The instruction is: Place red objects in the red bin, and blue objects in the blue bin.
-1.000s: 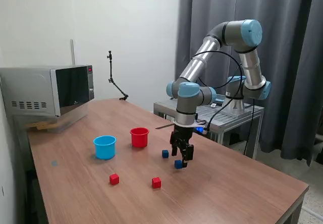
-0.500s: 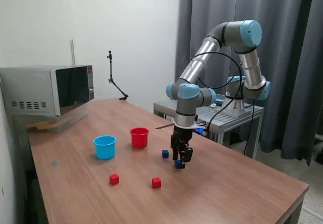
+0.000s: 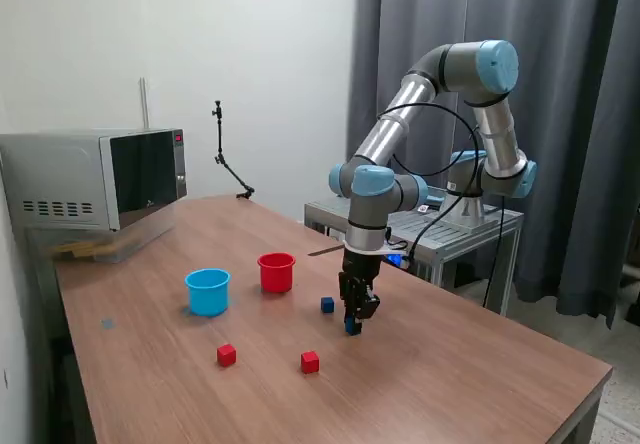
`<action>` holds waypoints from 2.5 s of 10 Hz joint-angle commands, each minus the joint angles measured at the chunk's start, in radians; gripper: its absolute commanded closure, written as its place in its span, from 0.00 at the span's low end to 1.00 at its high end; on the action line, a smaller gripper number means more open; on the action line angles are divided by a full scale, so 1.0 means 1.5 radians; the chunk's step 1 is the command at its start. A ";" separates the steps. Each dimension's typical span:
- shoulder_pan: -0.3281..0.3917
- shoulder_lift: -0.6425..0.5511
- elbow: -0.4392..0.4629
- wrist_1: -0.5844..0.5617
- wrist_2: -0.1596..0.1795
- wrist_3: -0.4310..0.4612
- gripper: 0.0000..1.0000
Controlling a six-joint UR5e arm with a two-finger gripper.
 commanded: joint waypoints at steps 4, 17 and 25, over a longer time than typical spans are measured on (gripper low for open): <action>-0.001 -0.001 -0.015 0.017 0.001 -0.005 1.00; -0.047 -0.046 -0.150 0.185 0.003 -0.002 1.00; -0.095 -0.072 -0.228 0.280 0.013 -0.008 1.00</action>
